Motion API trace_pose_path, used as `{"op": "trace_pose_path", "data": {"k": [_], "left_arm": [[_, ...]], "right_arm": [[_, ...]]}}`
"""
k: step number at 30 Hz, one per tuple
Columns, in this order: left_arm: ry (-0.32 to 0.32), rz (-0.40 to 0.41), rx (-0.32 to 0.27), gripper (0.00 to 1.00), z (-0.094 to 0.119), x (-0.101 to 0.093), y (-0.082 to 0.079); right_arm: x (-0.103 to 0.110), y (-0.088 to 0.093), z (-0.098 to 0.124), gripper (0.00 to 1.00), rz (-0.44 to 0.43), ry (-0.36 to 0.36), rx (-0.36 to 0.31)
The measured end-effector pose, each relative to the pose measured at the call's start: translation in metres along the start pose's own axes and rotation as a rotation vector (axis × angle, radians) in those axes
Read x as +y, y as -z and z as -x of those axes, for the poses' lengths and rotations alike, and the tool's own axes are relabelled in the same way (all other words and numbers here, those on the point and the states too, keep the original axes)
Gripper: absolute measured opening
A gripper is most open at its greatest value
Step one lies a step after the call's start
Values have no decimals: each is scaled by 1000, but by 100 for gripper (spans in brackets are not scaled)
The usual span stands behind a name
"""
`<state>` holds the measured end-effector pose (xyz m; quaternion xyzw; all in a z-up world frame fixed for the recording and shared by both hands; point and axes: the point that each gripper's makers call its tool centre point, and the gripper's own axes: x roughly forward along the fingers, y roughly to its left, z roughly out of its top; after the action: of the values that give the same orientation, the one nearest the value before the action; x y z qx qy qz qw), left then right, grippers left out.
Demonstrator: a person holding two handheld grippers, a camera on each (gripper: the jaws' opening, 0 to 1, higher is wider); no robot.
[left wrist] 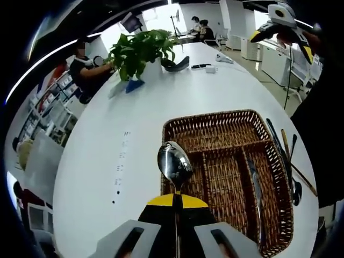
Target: Arrange the knives, forks, and spoons in their matching storage slots by inserting each utensil handle-first until every utensil is classified and aligned in the correct compartment
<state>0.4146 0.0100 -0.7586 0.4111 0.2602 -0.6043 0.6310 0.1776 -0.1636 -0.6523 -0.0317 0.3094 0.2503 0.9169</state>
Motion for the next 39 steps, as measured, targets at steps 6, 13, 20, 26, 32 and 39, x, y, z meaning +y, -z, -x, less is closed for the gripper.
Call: {"op": "trace_pose_path", "data": {"k": [6,13,20,26,32,39], "left_arm": [[7,15,-6,0,-14,0,13],[13,16,-1,0,-24,-2,20],[32,25,-13,0,-37,-3,23],[49,61,7,0,-49,-2,29],[65,71,20,0,-57,-4,35],[65,57,49,0,-66,0,45]], "right_arm": [[3,4,-2,99,-9,2,17],[3,7,-2,99,-14,4,27],[1,6,1,99,-21,17,27],[5,9,2,99,-19,16,36],[4,15,6,99,-23,24,46],[5,20,10,99,-28,31,61]]}}
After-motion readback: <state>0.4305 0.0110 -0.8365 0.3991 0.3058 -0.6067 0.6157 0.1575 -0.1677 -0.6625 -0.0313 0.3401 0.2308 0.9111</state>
